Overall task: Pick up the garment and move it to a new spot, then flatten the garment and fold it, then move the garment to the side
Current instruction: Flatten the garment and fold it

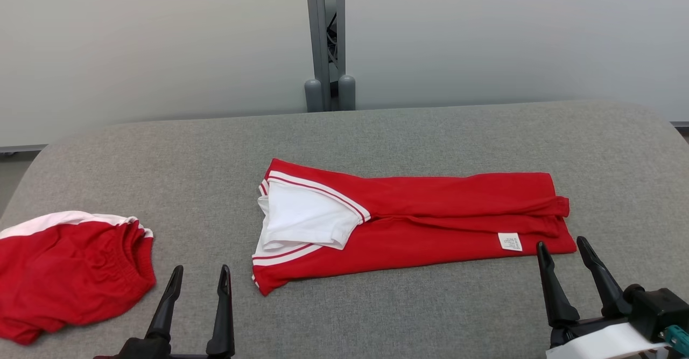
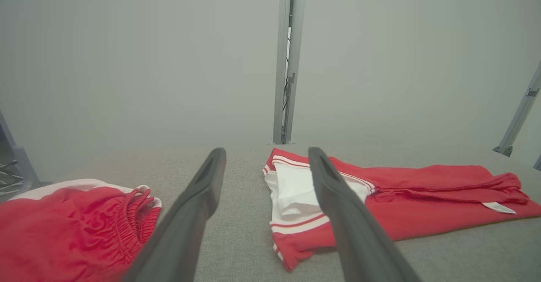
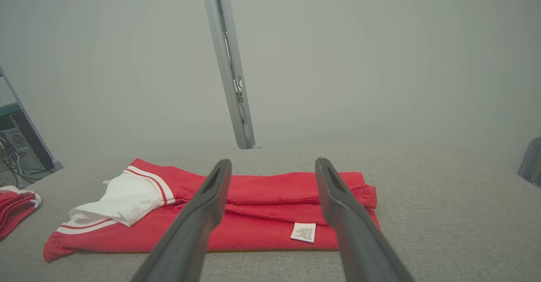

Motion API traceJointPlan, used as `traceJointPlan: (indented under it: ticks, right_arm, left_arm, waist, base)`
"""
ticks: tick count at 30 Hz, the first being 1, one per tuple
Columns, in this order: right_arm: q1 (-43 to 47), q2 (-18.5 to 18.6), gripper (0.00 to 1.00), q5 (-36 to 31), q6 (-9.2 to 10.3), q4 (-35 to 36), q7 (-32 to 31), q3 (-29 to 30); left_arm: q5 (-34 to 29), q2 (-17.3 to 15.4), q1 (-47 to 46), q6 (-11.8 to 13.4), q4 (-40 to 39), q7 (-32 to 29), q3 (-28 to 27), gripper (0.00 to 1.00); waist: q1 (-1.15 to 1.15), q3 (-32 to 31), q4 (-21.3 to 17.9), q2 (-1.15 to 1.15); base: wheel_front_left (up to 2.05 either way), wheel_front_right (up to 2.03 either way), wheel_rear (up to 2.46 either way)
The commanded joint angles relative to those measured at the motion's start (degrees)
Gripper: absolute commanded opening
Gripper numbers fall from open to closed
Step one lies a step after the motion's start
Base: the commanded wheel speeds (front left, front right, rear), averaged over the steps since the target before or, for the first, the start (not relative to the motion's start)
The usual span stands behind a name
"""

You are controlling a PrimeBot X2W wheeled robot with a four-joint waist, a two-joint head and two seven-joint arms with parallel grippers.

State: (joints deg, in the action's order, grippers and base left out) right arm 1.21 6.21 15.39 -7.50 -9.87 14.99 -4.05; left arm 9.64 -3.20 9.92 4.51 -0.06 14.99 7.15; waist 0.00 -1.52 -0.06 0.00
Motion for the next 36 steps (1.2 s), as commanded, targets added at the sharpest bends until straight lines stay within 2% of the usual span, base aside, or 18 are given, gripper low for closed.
traceJointPlan:
  ticks: [1,5,8,13,25,36]
  right_arm:
    - [-0.1,0.3,1.00,-0.4,0.02,-0.1,0.3,0.1]
    - [-1.2,-0.1,1.00,0.0,0.02,-1.6,0.3,0.2]
    - [-3.3,-0.8,1.00,0.9,0.02,-5.4,0.3,1.1]
    - [-12.3,-2.1,1.00,3.4,0.02,-17.8,0.3,7.5]
    - [-30.8,-0.8,1.00,0.2,0.02,-41.3,0.2,19.7]
    - [-37.8,-0.2,1.00,-2.4,0.02,-51.1,0.2,23.7]
  left_arm:
    - [-0.3,-0.2,-0.4,-0.4,0.1,0.2,-0.3,1.00]
    - [-0.7,0.0,-0.7,-0.8,0.0,0.2,-0.4,1.00]
    - [-1.0,0.0,-1.3,-1.2,-0.1,0.2,-0.2,1.00]
    - [-2.2,0.1,-3.1,-2.5,-0.1,0.2,0.6,1.00]
    - [-2.9,0.2,-7.3,-5.5,0.7,0.2,1.3,1.00]
    - [-3.2,0.2,-9.6,-7.6,0.1,0.2,1.8,1.00]
  waist:
    - [0.00,0.1,0.0,0.00]
    - [0.00,0.8,0.1,0.00]
    - [0.00,1.8,0.1,0.00]
    - [0.00,5.5,0.8,0.00]
    - [0.00,12.6,2.5,0.00]
    - [0.00,16.1,3.0,0.00]
  base:
    - [0.00,0.00,0.00]
    - [0.00,0.00,0.00]
    - [0.00,0.00,0.00]
    - [0.00,0.00,0.00]
    - [0.00,0.00,0.00]
    - [0.00,0.00,0.00]
